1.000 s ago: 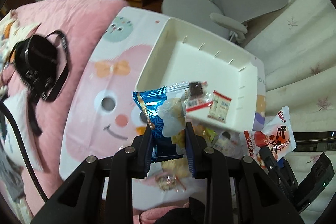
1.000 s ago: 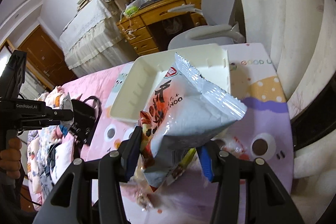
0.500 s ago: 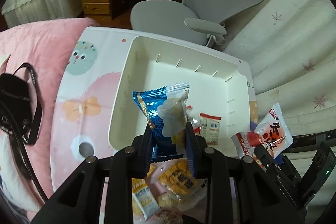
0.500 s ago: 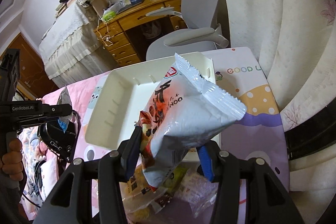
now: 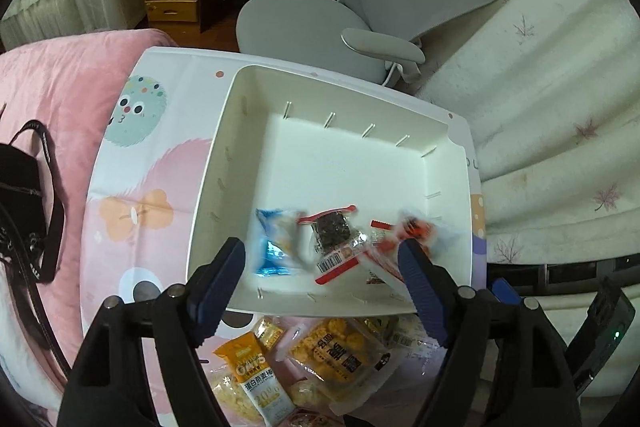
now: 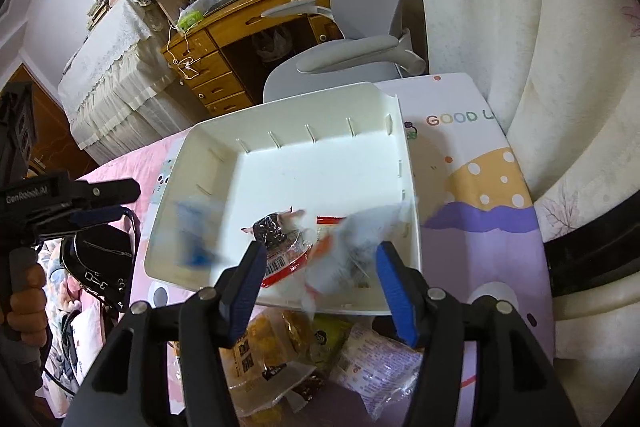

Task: Organize snacks
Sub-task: 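Withdraw both tools from the tray back toward the snack pile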

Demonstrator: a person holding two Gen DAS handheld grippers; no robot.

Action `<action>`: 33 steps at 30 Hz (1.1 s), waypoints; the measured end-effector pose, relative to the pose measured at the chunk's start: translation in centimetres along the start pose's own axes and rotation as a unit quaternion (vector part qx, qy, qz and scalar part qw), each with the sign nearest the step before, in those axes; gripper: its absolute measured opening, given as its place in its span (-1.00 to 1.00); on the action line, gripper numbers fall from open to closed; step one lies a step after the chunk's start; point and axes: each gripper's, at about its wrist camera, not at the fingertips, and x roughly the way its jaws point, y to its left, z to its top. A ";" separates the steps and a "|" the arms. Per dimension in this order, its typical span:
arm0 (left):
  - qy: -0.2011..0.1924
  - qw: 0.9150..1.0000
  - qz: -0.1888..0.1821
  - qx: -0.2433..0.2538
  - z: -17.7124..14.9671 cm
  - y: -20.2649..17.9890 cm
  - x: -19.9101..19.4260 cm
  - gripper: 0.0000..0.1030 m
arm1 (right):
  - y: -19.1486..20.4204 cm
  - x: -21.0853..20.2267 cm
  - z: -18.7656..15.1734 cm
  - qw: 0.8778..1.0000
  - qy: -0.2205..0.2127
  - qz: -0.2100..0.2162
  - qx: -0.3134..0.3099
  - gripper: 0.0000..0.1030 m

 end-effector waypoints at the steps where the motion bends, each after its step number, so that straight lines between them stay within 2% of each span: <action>1: 0.000 1.000 0.000 -0.006 -0.1 0.1 -0.1 0.51 | -0.1 -0.2 0.0 1.000 0.000 -0.001 -0.001 0.10; 8: -0.014 0.999 0.001 -0.032 -1.6 1.1 -1.6 0.51 | -0.6 -1.9 -0.9 1.000 -0.005 0.003 -0.005 0.11; 12: -0.019 0.999 0.007 -0.040 -3.6 1.5 -2.7 0.51 | -0.9 -3.1 -1.9 1.000 -0.011 0.010 -0.007 0.11; 23: -0.032 0.998 0.022 -0.048 -10.6 2.0 -5.9 0.51 | -0.9 -6.1 -5.5 0.999 -0.016 0.034 -0.026 0.11; 33: -0.042 0.995 0.040 -0.076 -16.1 3.1 -7.6 0.51 | -0.9 -7.7 -9.1 0.997 -0.005 0.056 -0.044 0.11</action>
